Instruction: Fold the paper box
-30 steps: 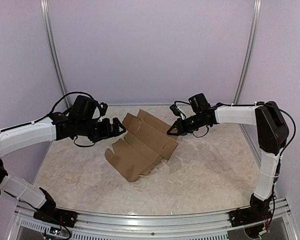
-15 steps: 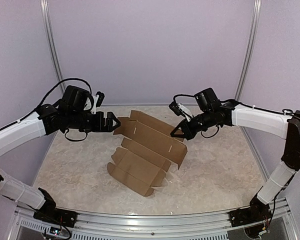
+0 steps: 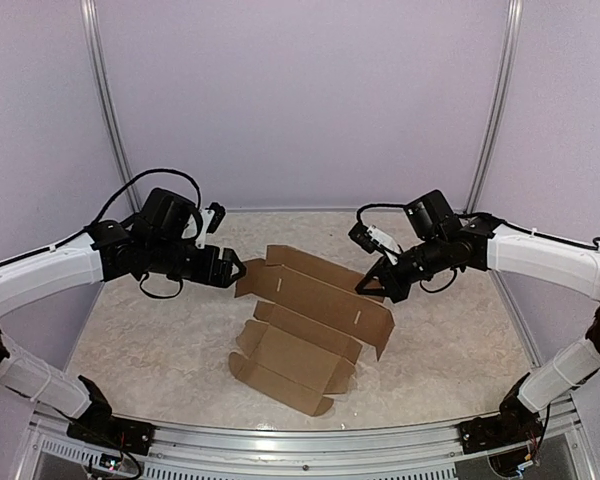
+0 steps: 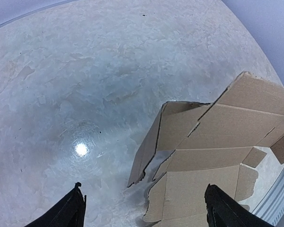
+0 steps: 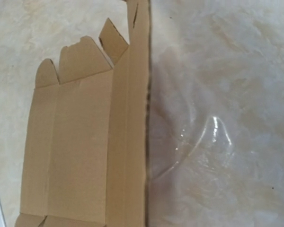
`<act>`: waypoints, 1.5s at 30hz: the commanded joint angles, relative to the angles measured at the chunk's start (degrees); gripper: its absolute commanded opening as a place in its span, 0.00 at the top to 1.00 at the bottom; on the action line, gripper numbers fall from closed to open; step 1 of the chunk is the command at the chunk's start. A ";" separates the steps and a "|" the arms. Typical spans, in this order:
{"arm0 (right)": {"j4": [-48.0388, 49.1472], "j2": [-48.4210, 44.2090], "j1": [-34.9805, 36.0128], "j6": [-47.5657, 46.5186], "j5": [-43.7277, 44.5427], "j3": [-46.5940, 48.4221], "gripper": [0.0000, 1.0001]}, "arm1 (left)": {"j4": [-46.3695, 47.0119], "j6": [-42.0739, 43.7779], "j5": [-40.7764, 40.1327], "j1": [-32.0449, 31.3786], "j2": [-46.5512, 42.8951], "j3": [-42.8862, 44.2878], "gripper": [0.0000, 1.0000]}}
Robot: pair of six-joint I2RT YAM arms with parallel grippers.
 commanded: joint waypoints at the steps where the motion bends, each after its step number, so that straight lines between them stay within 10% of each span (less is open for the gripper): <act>1: -0.34 -2.70 1.17 -1.66 -0.50 -1.32 1.00 | 1.90 2.29 0.33 -1.05 2.64 -0.38 0.18; 7: -0.50 -3.85 1.86 -2.08 -0.73 -1.45 1.00 | 3.11 2.79 -0.35 -1.16 4.87 -0.72 0.26; 25: -0.74 -3.52 2.12 -1.18 -0.92 -0.87 1.00 | 6.08 3.44 0.32 -2.89 7.88 0.27 1.00; 30: -1.55 -3.46 2.10 -1.39 0.33 -0.19 1.00 | 5.77 5.00 -1.00 -3.67 7.17 -0.09 1.00; 39: -4.69 -1.79 1.92 -5.53 4.91 3.83 0.66 | 5.34 8.10 -6.52 -6.36 5.34 -1.60 1.00; 45: -7.96 0.36 1.42 -7.86 8.15 9.41 0.60 | 5.34 8.52 -8.92 -7.85 5.28 -2.44 1.00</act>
